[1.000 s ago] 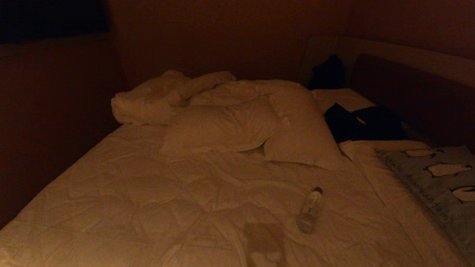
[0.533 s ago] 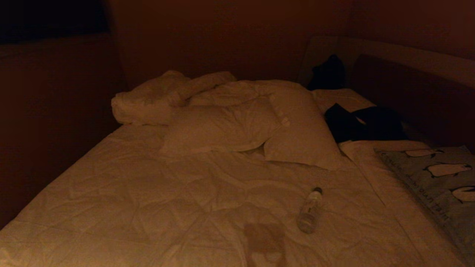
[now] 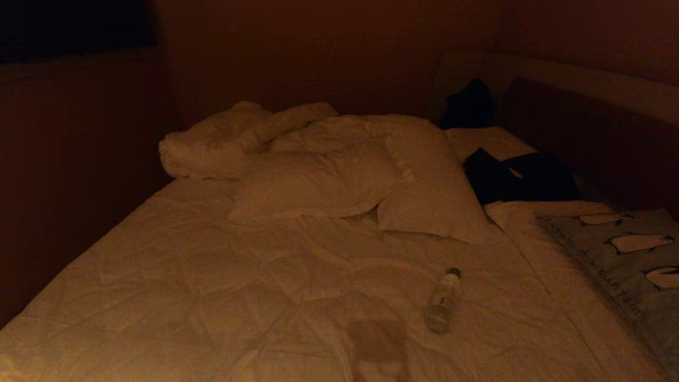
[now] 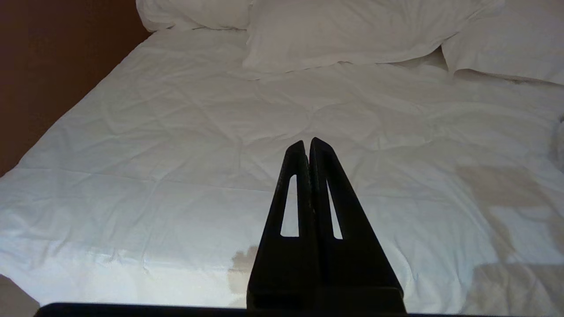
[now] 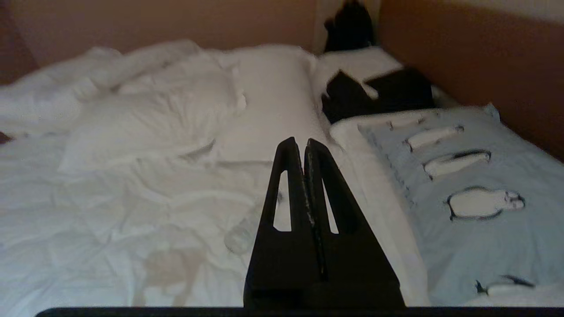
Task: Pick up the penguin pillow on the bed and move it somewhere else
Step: Pick up the pillow
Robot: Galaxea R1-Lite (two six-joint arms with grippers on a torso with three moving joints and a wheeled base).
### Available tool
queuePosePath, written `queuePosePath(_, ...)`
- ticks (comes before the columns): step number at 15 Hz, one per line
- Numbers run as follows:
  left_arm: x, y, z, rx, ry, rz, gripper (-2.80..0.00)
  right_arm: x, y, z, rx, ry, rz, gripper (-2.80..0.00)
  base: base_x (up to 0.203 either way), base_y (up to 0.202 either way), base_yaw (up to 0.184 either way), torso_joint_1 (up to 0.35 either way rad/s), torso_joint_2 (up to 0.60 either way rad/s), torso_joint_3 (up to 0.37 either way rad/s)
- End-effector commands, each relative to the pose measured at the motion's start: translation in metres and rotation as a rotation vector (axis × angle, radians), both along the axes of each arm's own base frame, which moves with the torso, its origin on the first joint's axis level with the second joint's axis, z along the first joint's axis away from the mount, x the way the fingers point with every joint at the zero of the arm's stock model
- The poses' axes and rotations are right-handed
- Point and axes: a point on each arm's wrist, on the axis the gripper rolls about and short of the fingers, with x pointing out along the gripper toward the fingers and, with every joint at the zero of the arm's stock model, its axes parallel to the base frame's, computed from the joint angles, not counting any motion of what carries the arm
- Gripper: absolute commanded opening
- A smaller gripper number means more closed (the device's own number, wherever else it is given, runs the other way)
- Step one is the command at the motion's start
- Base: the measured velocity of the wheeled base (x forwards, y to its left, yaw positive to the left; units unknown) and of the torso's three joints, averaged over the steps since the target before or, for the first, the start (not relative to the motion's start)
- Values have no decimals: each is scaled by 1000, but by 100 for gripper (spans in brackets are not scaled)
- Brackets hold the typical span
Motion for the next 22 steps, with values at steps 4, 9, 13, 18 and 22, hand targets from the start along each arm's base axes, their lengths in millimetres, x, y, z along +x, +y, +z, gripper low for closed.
queuePosePath(4,0,0,0,0,0,1,-280,-18,0,-19,-5,-87,7,-280,0,0,0,0,0,0)
queuePosePath(9,0,0,0,0,0,1,-280,-17,0,-20,9,-87,6,-280,0,0,0,0,0,0)
queuePosePath(13,0,0,0,0,0,1,-280,-5,0,-30,13,-38,4,-280,0,0,0,0,0,0)
queuePosePath(18,0,0,0,0,0,0,-280,23,0,-43,10,-139,3,-280,0,0,0,0,0,0)
queuePosePath(22,0,0,0,0,-1,1,-280,40,-1,-58,5,-203,0,-280,0,0,0,0,0,0)
